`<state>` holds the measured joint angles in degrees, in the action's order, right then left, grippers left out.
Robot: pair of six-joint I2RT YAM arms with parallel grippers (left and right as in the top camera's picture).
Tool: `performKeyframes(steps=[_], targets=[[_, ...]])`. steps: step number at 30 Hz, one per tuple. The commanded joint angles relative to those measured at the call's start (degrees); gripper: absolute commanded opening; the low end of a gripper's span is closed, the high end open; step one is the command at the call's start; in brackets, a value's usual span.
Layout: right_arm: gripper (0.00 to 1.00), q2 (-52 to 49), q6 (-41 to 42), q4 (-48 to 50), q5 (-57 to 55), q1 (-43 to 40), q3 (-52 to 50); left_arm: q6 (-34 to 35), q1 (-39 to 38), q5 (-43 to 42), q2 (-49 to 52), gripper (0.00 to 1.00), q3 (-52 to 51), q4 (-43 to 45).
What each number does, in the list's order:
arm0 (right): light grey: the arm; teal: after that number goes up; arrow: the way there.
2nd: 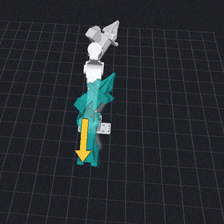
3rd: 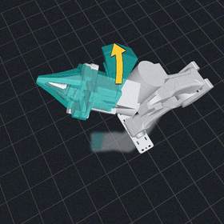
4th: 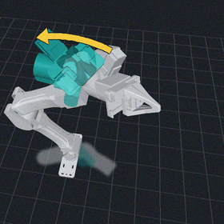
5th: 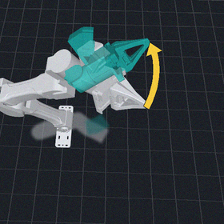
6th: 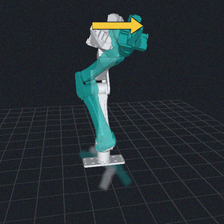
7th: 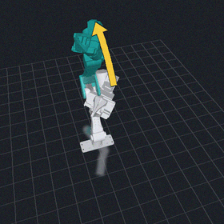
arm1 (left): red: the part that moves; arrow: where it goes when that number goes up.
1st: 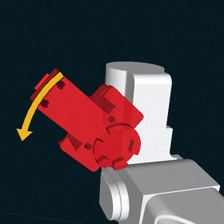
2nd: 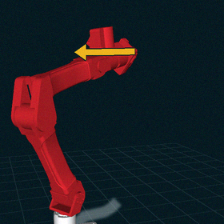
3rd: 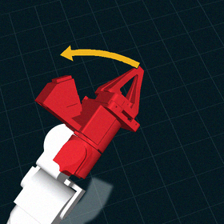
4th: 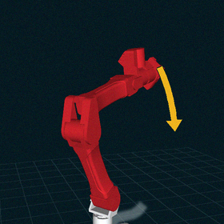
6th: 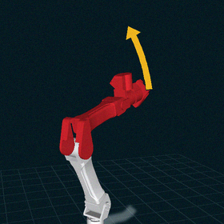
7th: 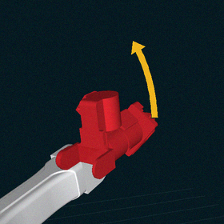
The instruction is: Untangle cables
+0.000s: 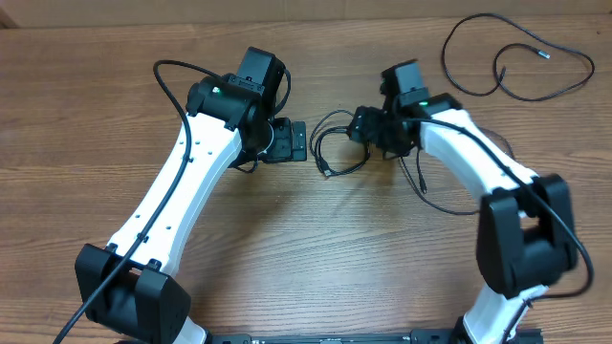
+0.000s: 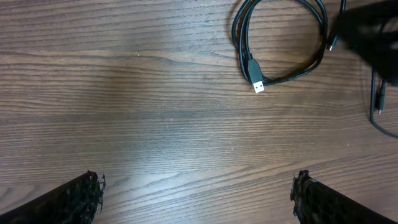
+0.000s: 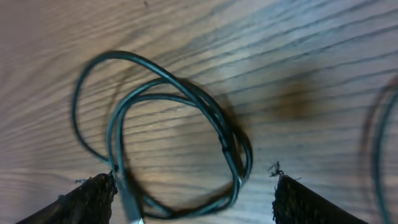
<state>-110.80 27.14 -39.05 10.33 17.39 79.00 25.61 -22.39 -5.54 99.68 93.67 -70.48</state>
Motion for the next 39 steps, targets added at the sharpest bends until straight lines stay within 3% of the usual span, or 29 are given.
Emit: performKeyframes(steps=[1,4,8,13,22,31,37,39], targets=[[0.81,-2.0,-0.6,1.6,-3.5,1.2,-0.6,0.8,-0.1,-0.5,0.4,1.0,0.1,0.0],[0.8,-3.2,-0.6,1.5,-7.0,1.2,-0.6,0.8,-0.1,-0.5,0.4,1.0,0.1,0.0],[0.72,-5.1,-0.6,1.5,-5.3,1.4,-0.7,0.8,-0.1,-0.5,0.4,0.99,0.1,0.2],[0.46,-6.8,-0.5,2.3,-2.0,1.8,-0.9,0.8,-0.1,-0.5,0.4,1.0,0.1,0.3],[0.22,-7.9,-0.3,4.7,1.2,3.5,-1.0,0.8,-0.1,-0.5,0.4,1.0,0.1,0.3],[0.21,-7.9,2.9,11.5,10.4,7.1,-0.9,0.8,-0.1,-0.5,0.4,1.0,0.1,0.2],[0.22,-7.9,2.7,12.2,10.8,10.0,-0.9,0.8,-0.1,-0.5,0.4,1.0,0.1,0.3],[0.41,-7.9,2.6,12.1,10.8,10.1,-0.7,0.8,-0.1,-0.5,0.4,1.0,0.1,0.2]])
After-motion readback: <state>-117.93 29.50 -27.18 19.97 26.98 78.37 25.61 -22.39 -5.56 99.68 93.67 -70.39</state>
